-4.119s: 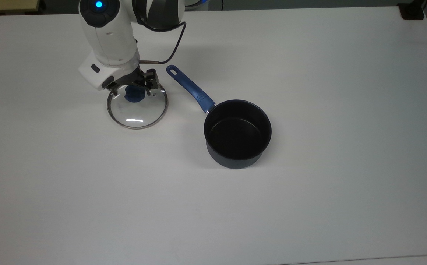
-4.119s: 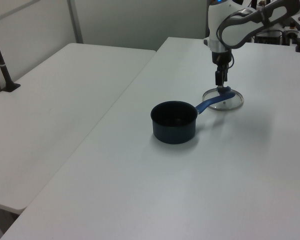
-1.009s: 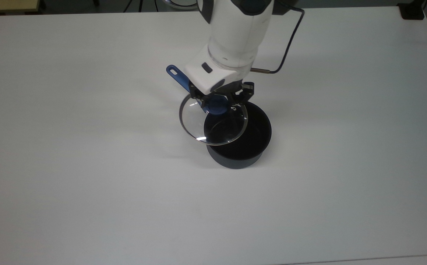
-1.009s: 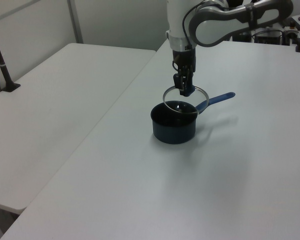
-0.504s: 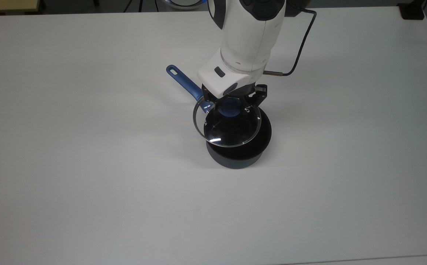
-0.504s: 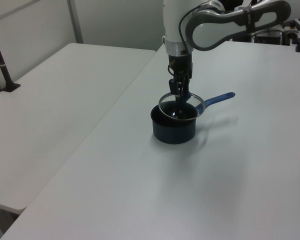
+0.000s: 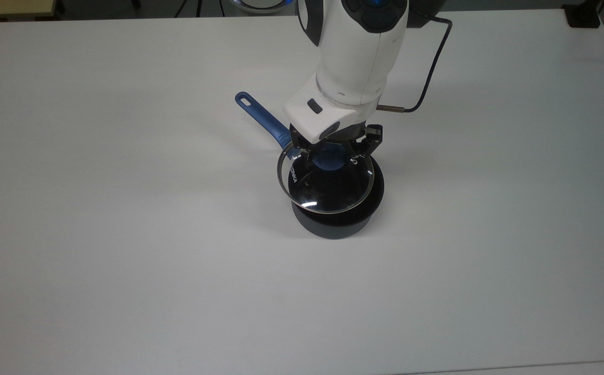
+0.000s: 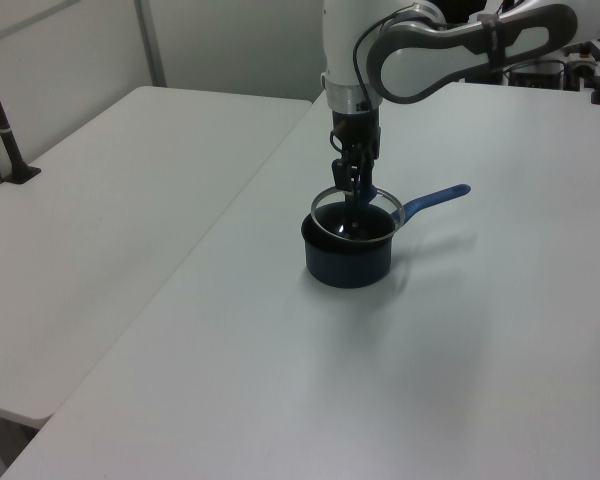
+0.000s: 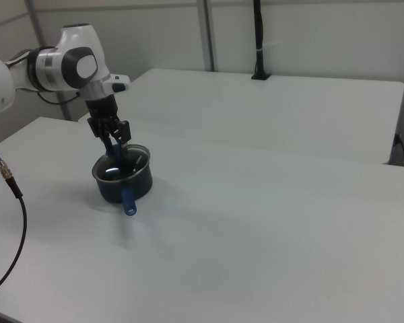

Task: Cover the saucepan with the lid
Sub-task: 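Lower the lid onto the saucepan rim and open the gripper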

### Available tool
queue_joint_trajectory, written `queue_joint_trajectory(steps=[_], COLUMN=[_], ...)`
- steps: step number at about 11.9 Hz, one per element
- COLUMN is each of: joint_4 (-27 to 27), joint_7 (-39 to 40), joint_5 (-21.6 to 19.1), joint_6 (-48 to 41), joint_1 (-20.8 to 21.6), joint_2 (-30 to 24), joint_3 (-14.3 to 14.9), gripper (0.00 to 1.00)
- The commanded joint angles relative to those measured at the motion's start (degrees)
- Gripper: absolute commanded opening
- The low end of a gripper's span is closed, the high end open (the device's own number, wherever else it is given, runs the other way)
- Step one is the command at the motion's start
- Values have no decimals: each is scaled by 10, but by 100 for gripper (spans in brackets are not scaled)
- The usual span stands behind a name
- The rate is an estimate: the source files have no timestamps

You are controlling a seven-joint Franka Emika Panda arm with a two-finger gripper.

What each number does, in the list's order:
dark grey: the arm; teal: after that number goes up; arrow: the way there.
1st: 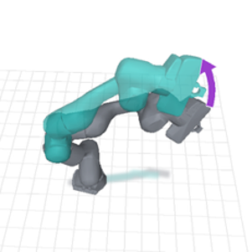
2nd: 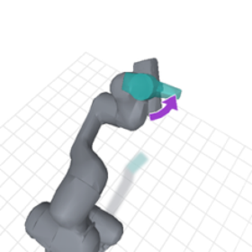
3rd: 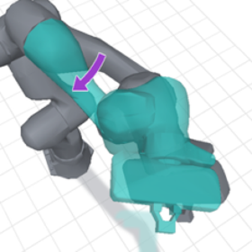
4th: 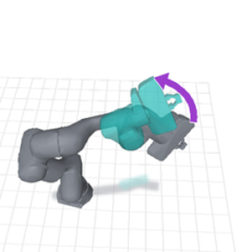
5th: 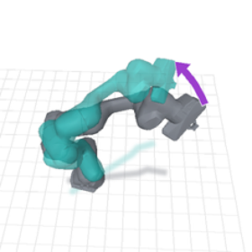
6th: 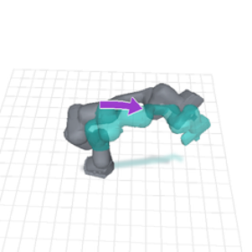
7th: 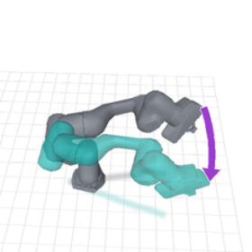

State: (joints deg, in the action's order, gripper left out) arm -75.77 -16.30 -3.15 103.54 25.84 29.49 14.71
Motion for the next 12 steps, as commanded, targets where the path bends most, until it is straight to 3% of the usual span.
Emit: queue_joint_trajectory(steps=[1, 12], joint_4=[23, 24], joint_7=[-19, -30], joint_5=[-11, -11], joint_6=[5, 26], joint_1=[4, 4], joint_2=[16, 29], joint_3=[-3, -6], gripper=[44, 53])
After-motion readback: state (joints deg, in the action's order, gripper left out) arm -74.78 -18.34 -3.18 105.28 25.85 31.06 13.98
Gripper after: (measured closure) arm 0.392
